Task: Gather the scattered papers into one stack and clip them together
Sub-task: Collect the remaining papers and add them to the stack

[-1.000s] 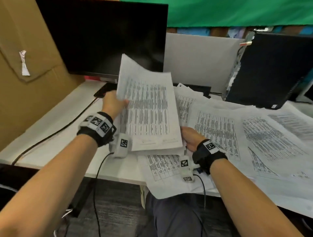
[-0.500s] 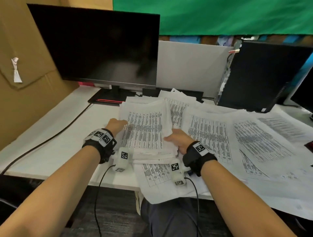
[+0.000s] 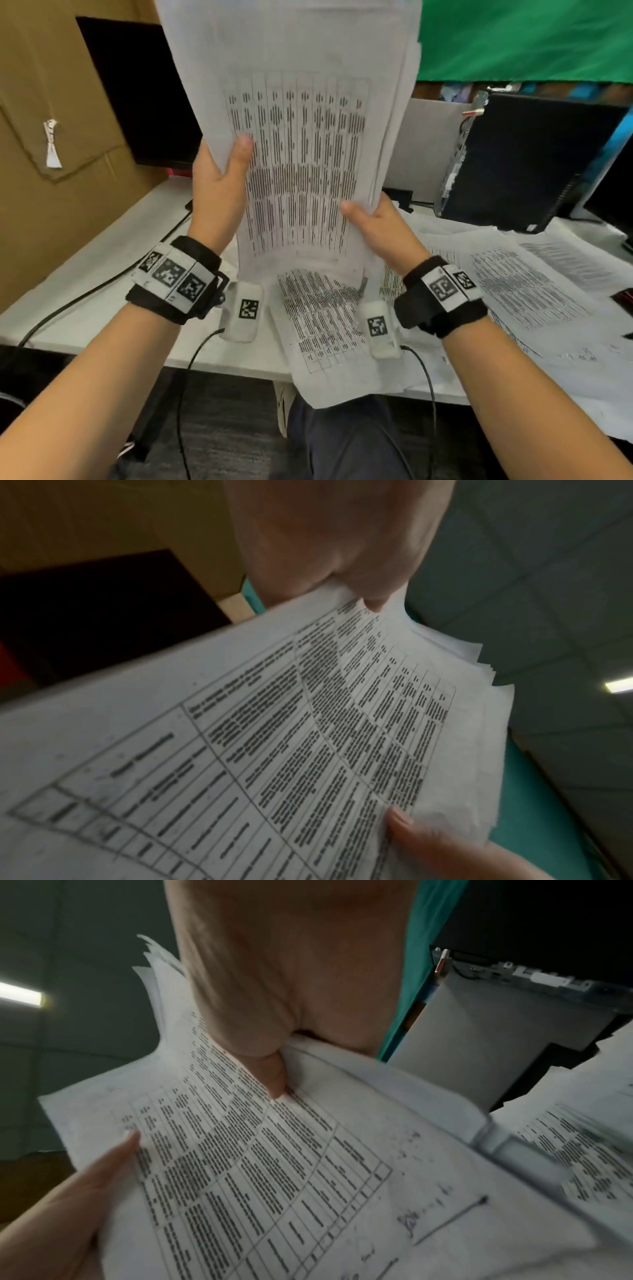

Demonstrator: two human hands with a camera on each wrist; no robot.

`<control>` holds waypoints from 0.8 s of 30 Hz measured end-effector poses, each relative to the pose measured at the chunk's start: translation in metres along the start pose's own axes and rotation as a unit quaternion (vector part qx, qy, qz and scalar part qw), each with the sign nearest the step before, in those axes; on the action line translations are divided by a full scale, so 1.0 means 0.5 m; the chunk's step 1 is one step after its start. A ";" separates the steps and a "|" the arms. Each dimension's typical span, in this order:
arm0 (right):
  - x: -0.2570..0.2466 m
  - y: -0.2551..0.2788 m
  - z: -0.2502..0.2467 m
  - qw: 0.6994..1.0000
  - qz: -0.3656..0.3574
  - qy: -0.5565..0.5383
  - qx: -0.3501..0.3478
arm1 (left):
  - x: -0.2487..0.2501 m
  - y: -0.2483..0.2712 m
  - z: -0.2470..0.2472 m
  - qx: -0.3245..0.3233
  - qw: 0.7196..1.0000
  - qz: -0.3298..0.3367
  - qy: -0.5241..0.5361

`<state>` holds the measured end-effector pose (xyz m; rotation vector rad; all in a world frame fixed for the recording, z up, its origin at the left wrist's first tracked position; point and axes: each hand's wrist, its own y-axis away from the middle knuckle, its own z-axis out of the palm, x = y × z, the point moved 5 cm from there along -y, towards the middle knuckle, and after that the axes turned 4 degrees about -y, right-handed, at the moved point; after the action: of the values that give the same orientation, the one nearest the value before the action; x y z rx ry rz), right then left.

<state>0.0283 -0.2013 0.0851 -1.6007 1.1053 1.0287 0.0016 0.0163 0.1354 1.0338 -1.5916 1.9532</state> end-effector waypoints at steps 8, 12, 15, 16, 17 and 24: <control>-0.041 0.001 -0.022 0.988 -0.063 -0.125 0.066 | -0.008 0.004 -0.005 -0.086 0.995 -0.049 0.008; -0.080 -0.013 -0.003 0.969 -0.069 -0.195 0.139 | 0.041 0.009 0.037 -0.060 0.998 0.019 -0.018; -0.127 -0.019 -0.010 0.954 -0.128 -0.225 0.149 | 0.086 -0.001 0.034 0.022 0.997 0.080 -0.005; -0.129 -0.018 -0.017 0.956 -0.132 -0.222 0.142 | 0.082 -0.005 0.028 0.022 0.997 0.073 0.001; -0.118 -0.014 -0.021 0.961 -0.123 -0.212 0.128 | 0.068 -0.005 0.025 0.003 0.999 0.044 0.004; 0.178 0.052 0.049 0.982 0.172 -0.074 0.016 | -0.230 0.156 -0.022 -0.329 0.851 -0.368 -0.180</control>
<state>0.0227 -0.2009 -0.0105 -1.3094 1.3160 1.3246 0.0158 0.0219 -0.0032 1.4419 -1.5241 0.6557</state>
